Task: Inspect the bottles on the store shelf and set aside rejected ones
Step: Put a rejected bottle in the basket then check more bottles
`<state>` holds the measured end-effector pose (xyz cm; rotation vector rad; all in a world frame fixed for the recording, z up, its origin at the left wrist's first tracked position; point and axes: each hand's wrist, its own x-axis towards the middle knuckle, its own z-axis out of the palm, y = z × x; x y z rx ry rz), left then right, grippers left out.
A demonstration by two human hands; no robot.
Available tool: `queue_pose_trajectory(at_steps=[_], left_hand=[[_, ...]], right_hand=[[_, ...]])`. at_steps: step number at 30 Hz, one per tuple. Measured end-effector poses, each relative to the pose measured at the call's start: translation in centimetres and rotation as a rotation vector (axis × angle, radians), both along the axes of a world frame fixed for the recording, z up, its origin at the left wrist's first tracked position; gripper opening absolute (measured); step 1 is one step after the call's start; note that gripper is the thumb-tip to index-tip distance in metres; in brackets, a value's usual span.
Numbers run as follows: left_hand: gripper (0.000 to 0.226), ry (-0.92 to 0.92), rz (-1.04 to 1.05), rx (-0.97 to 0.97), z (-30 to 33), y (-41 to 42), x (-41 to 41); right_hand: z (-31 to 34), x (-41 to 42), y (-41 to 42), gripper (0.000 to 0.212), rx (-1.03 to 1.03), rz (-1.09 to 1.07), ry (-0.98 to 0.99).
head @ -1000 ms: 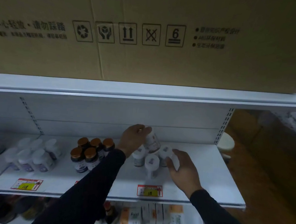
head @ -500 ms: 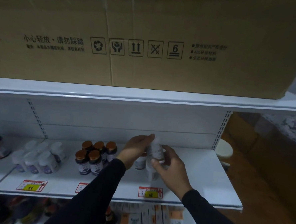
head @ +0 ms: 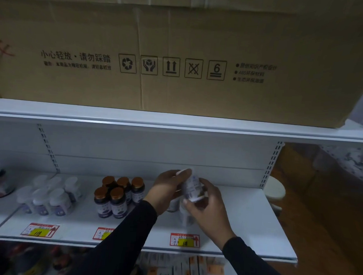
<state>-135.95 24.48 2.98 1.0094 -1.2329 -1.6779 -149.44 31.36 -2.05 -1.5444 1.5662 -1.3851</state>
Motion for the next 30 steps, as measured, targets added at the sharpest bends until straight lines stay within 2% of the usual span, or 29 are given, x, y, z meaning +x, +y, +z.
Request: queue_pose_trajectory(at_steps=[4, 7, 9, 13, 15, 19, 23, 25, 28, 30], left_hand=[[0.035, 0.043, -0.05, 0.03, 0.01, -0.05, 0.13], [0.034, 0.065, -0.048, 0.044, -0.12, -0.18, 0.33], [0.033, 0.069, -0.024, 0.037, -0.18, -0.23, 0.33], [0.034, 0.062, 0.036, 0.031, -0.13, -0.34, 0.13], [0.031, 0.053, 0.022, 0.026, 0.04, -0.23, 0.02], [0.033, 0.082, -0.022, 0.069, 0.29, -0.39, 0.28], [0.031, 0.095, -0.018, 0.075, 0.24, -0.63, 0.47], [0.033, 0.079, 0.004, 0.072, 0.23, -0.67, 0.41], [0.034, 0.041, 0.029, 0.077, 0.1, -0.76, 0.21], [0.035, 0.011, 0.03, 0.068, 0.09, -0.72, 0.06]], right_hand=[[0.3, -0.14, 0.05, 0.038, 0.016, 0.021, -0.046], [0.66, -0.22, 0.19, 0.033, 0.027, 0.056, -0.057], [0.59, -0.14, 0.09, 0.037, 0.022, 0.06, -0.059], [-0.14, -0.13, -0.39, 0.067, 0.018, 0.022, -0.012], [-0.12, -0.09, -0.45, 0.065, 0.013, 0.021, 0.002], [0.4, -0.07, -0.32, 0.045, 0.029, 0.042, -0.065], [0.68, 0.0, -0.29, 0.042, 0.044, 0.052, -0.049], [0.71, 0.08, -0.28, 0.046, 0.028, 0.058, -0.049], [0.37, 0.03, -0.4, 0.07, 0.035, 0.054, -0.011], [0.17, -0.01, -0.46, 0.076, 0.024, 0.055, 0.032]])
